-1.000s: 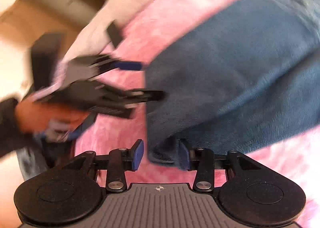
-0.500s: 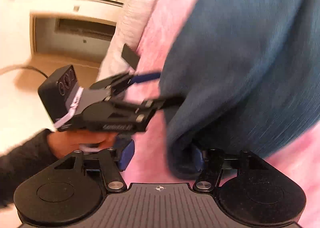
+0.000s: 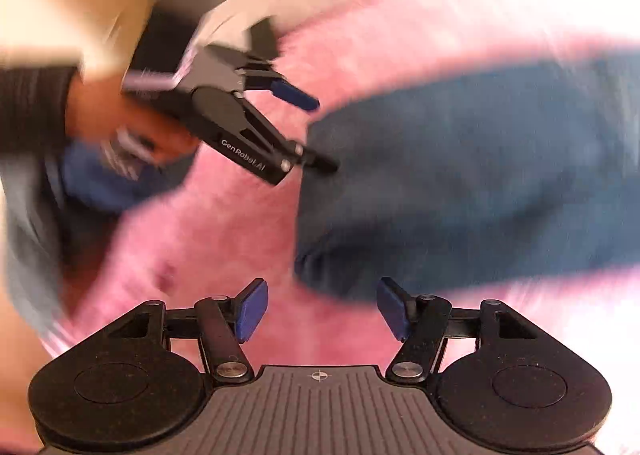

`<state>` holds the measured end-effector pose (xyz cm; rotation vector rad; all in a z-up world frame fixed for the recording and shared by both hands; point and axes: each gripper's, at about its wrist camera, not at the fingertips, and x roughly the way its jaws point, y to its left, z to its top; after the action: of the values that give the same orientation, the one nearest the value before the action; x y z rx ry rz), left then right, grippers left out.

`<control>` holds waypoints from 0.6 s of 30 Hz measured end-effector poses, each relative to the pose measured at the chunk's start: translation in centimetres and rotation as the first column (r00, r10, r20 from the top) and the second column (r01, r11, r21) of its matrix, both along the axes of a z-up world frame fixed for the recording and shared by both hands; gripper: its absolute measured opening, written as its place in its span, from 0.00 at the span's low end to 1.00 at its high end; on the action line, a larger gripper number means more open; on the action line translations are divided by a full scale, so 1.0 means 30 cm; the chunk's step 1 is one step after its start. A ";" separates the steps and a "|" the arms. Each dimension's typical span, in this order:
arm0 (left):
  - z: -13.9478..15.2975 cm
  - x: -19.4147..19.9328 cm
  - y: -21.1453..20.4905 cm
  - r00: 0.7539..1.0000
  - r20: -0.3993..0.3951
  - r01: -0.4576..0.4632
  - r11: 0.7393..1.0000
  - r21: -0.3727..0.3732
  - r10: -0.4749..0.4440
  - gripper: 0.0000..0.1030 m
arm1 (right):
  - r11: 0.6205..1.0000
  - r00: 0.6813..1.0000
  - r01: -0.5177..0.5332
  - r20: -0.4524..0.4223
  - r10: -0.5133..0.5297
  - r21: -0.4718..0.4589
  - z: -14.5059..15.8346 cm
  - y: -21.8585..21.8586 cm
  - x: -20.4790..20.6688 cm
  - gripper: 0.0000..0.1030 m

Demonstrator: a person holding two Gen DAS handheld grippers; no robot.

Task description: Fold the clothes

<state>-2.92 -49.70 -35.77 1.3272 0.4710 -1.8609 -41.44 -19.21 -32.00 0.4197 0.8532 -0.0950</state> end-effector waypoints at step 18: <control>-0.118 -0.038 0.323 0.754 0.470 0.624 0.723 -0.296 -0.459 0.80 | 0.702 0.927 -0.375 -0.243 0.285 -0.606 -0.091 0.217 0.110 0.16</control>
<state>-4.06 -40.02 -39.31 1.5447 -0.5959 -1.9426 -38.15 -12.69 -34.72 -0.4074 0.9555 -0.0763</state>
